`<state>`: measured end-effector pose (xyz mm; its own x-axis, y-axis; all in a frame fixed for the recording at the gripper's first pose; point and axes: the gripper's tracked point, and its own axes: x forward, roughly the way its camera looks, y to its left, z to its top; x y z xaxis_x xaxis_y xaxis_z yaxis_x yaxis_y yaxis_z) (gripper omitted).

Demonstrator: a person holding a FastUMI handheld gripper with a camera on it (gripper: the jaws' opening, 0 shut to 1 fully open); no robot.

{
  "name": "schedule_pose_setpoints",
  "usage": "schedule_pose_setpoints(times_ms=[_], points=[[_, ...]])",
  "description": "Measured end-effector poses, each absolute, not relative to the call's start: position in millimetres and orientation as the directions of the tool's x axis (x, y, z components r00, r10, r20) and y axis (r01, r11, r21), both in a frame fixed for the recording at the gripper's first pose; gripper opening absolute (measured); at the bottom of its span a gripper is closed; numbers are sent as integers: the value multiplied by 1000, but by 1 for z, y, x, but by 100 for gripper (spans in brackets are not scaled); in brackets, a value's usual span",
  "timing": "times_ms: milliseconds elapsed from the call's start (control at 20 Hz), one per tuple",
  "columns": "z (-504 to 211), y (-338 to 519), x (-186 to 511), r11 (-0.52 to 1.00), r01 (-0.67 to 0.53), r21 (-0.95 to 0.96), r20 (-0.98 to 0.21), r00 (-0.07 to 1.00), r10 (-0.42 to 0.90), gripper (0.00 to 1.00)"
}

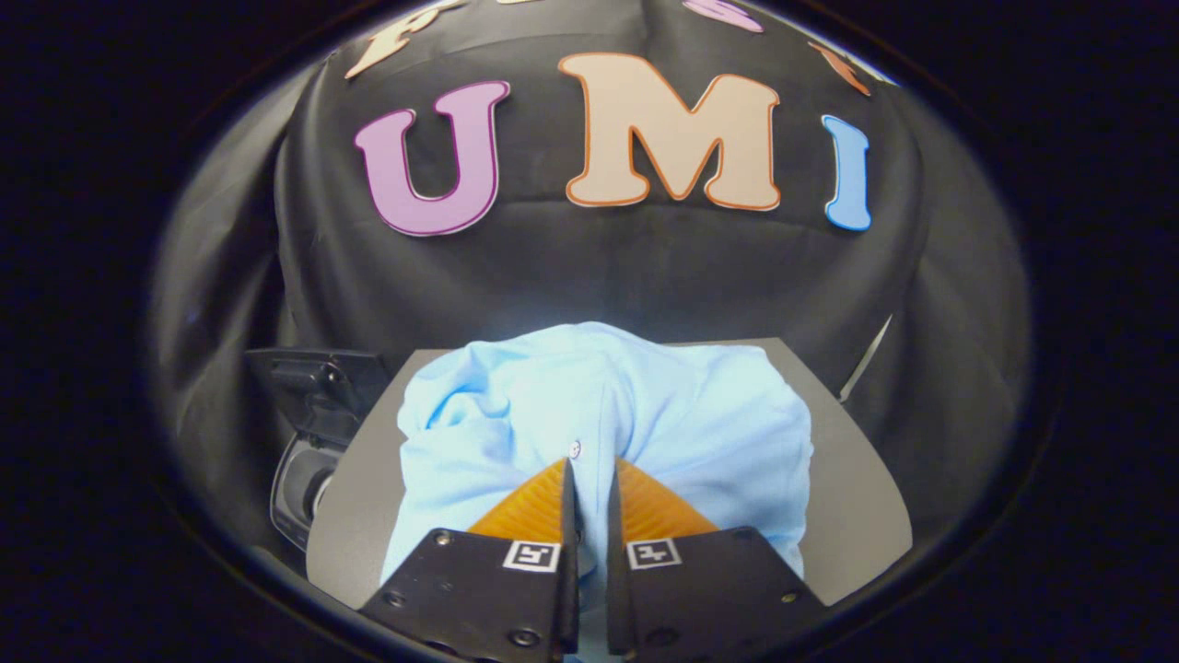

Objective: Put the clothes into the washing machine and then close the washing machine lid.

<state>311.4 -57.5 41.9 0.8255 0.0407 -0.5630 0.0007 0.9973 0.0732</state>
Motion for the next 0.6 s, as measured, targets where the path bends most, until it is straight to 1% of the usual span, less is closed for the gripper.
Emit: schedule_pose_setpoints(times_ms=[50,100,150,200,400,600], points=[[45,-54,309,994,-24,102,-549,832,77,9],[55,-54,302,992,-22,124,-523,848,84,5],[66,-54,295,991,-14,130,-492,867,77,4],[76,-52,289,991,-11,130,-469,881,71,3],[111,-36,269,994,-28,104,-434,898,70,3],[150,-3,258,989,-45,143,-379,920,97,3]])
